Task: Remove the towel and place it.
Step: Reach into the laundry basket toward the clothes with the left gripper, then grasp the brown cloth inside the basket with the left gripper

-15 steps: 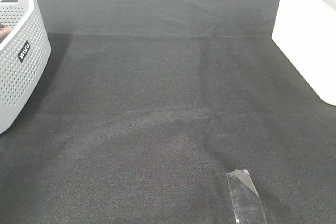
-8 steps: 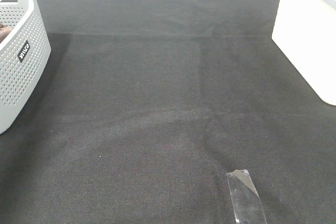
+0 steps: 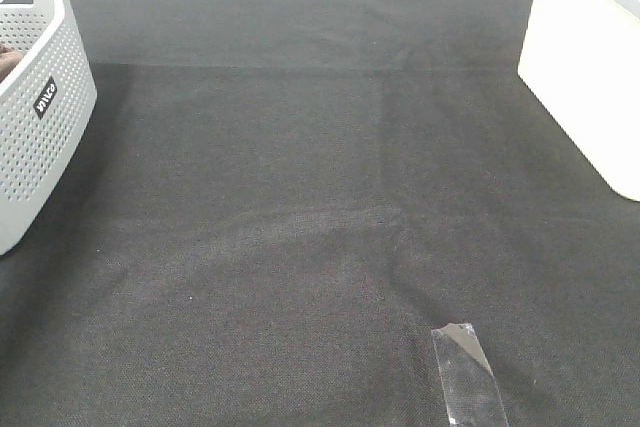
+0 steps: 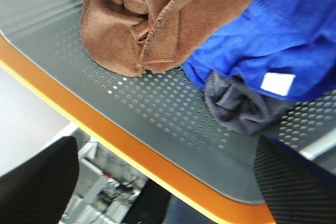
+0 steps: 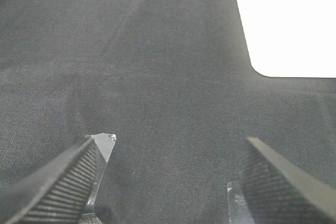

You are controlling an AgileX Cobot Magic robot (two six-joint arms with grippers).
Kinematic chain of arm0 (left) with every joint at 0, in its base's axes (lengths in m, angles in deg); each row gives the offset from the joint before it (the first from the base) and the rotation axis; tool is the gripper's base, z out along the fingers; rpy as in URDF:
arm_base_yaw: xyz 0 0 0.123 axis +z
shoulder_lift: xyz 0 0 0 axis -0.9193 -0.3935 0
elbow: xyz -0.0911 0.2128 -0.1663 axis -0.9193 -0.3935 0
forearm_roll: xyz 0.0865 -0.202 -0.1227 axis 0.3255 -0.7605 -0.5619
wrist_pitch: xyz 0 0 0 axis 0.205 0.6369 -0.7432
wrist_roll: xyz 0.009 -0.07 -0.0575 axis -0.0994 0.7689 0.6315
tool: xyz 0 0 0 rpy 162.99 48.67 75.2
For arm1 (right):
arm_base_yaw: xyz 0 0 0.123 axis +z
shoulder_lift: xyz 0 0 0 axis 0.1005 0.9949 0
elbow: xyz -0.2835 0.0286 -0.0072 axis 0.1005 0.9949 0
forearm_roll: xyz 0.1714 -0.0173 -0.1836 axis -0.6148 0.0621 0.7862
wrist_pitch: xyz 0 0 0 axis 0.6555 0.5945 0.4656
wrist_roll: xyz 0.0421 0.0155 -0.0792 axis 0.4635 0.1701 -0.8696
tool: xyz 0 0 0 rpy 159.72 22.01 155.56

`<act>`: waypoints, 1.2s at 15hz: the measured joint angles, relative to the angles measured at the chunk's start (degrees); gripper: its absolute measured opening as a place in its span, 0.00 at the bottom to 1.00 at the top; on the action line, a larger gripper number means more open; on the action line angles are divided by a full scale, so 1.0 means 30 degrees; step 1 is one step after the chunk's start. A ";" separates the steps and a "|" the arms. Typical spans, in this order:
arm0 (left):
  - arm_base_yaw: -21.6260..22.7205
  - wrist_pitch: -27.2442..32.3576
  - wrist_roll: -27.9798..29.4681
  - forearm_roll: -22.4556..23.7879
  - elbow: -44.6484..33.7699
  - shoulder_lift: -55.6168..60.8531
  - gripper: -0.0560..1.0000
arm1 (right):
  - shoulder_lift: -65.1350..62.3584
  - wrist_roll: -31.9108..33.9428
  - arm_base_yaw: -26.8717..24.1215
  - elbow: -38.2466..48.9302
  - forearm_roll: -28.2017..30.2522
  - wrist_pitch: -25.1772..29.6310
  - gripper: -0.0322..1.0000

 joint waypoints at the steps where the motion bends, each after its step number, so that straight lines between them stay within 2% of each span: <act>1: 0.0019 -0.0554 -0.0382 0.0420 0.0000 -0.0535 0.86 | 0.0000 0.0000 0.0000 0.0000 0.0000 0.0000 0.73; 4: 0.0477 -0.2674 -0.1261 0.1127 0.0210 -0.1853 0.86 | 0.0000 0.0000 0.0000 0.0000 0.0000 0.0000 0.73; 7: 0.1700 -0.3323 -0.2349 0.1070 0.0516 -0.3552 0.86 | 0.0000 0.0000 0.0000 0.0000 0.0000 0.0000 0.73; 10: 0.1910 -0.3973 -0.2903 0.0573 0.1375 -0.5443 0.86 | 0.0000 0.0000 0.0000 0.0000 0.0000 0.0000 0.73; 15: 0.1910 -0.3705 -0.3743 -0.1261 0.2674 -0.7277 0.85 | 0.0000 0.0000 0.0000 0.0000 0.0000 0.0000 0.73; 16: 0.1891 -0.3552 -0.3820 -0.1222 0.2674 -0.7334 0.84 | 0.0000 0.0000 0.0000 0.0000 0.0000 0.0000 0.73; 17: 0.1891 -0.3285 -0.3858 -0.1089 0.2674 -0.7334 0.78 | 0.0000 0.0000 0.0000 0.0000 0.0000 0.0000 0.73; 18: 0.1891 -0.3189 -0.3858 -0.0955 0.2674 -0.7334 0.66 | 0.0000 0.0000 0.0000 0.0000 0.0000 0.0000 0.73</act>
